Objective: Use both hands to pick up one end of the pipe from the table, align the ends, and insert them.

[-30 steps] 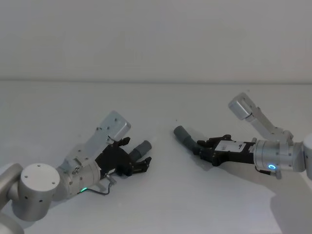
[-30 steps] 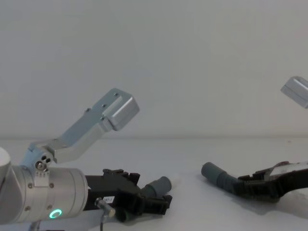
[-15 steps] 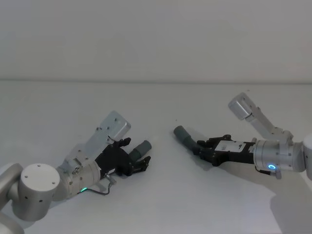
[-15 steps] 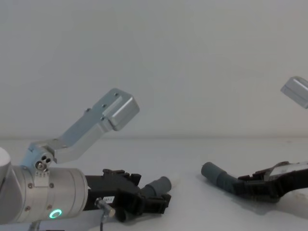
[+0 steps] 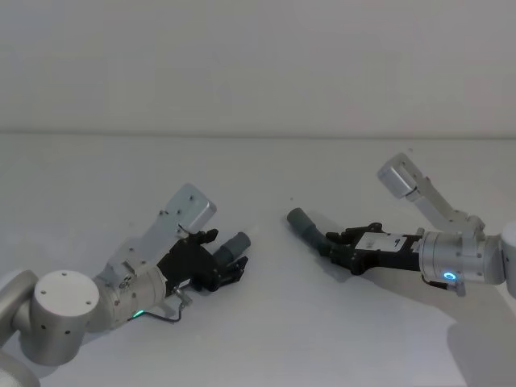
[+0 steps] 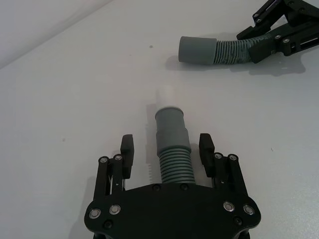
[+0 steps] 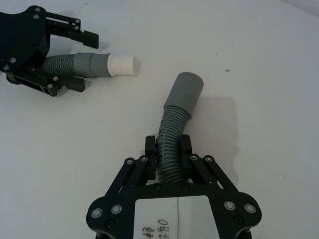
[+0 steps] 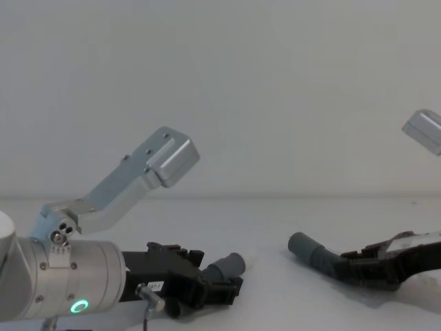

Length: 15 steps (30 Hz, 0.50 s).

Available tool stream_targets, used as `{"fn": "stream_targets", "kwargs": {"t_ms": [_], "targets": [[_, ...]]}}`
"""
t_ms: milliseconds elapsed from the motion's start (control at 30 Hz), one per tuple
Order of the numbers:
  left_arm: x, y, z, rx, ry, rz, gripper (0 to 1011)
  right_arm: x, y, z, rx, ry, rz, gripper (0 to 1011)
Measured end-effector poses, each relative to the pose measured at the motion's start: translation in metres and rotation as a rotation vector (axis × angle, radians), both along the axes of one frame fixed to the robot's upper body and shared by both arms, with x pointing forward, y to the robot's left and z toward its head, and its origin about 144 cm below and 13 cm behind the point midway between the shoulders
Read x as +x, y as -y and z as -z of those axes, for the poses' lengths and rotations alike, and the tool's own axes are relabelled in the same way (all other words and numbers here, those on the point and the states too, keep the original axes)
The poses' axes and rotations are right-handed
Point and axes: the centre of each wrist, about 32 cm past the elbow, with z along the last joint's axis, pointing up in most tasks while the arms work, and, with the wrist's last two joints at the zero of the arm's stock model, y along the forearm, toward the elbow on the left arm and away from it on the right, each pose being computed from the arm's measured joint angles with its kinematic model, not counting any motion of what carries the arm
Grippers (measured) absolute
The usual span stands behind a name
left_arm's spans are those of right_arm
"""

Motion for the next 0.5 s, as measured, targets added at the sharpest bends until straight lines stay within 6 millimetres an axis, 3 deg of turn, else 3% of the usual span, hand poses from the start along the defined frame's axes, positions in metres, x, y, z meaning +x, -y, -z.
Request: {"fn": "stream_targets", "kwargs": {"t_ms": [500], "targets": [[0.0,0.0,0.0,0.0,0.0,0.0,692,0.0,0.0,0.0,0.0,0.0,0.0,269]]}}
